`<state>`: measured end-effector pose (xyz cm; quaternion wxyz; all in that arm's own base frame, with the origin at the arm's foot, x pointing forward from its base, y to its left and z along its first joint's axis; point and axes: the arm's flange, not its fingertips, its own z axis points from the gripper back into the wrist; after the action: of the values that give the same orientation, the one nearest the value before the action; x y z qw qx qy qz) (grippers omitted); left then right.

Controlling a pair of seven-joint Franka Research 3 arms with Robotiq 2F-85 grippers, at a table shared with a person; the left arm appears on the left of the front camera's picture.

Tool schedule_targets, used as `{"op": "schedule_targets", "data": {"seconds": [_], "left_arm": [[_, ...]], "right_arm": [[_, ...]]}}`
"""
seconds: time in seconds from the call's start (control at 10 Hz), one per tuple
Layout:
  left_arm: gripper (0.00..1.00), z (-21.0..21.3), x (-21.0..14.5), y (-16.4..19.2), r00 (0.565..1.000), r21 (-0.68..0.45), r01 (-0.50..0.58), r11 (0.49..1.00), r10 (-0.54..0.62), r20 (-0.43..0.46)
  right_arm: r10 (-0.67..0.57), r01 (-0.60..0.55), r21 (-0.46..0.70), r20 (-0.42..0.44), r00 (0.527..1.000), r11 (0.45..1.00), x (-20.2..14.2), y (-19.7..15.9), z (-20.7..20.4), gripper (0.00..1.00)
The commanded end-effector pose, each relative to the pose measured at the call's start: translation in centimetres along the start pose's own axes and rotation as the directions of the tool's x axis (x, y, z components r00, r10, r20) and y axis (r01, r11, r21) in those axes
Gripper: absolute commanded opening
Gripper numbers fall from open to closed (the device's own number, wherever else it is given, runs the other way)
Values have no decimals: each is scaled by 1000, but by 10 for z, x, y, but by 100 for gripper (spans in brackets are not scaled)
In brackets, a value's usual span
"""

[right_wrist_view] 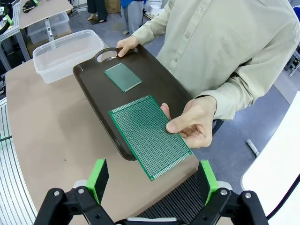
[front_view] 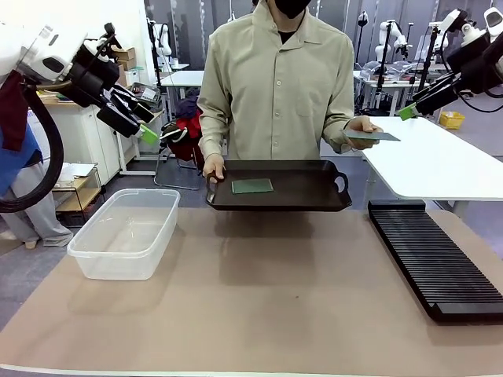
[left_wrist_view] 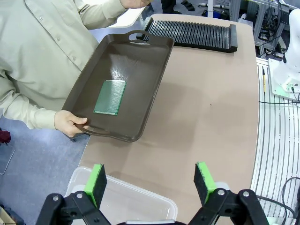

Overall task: Sort PCBs into racks and boxes based on the side picked up.
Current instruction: Pick up the Blank PCB handed by the Human.

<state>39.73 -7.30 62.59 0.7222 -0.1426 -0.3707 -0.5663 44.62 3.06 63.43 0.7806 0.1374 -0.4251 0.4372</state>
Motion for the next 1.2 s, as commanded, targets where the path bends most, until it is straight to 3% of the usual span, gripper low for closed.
{"op": "schedule_targets", "data": {"seconds": [0.0, 0.4, 0.6, 0.8, 1.1], "left_arm": [[100, -1, 0, 0, 1000, -12, 10, 1000, -10, 18], [100, -1, 0, 0, 1000, -12, 10, 1000, -10, 18], [100, -1, 0, 0, 1000, -12, 10, 1000, -10, 18], [100, -1, 0, 0, 1000, -12, 10, 1000, -10, 18], [100, -1, 0, 0, 1000, -12, 10, 1000, -10, 18]], "right_arm": [[-2, 2, 4, 4, 1000, 1000, -1, 0, 0, 100], [0, 0, 0, 0, 1000, 1000, 0, 0, 0, 100], [-216, 218, 69, -44, 975, 973, -6, -29, -4, 100], [-435, 463, 211, -168, 885, 861, -20, -62, -5, 100], [-614, 683, 300, -301, 730, 666, -52, -102, -33, 100]]}}
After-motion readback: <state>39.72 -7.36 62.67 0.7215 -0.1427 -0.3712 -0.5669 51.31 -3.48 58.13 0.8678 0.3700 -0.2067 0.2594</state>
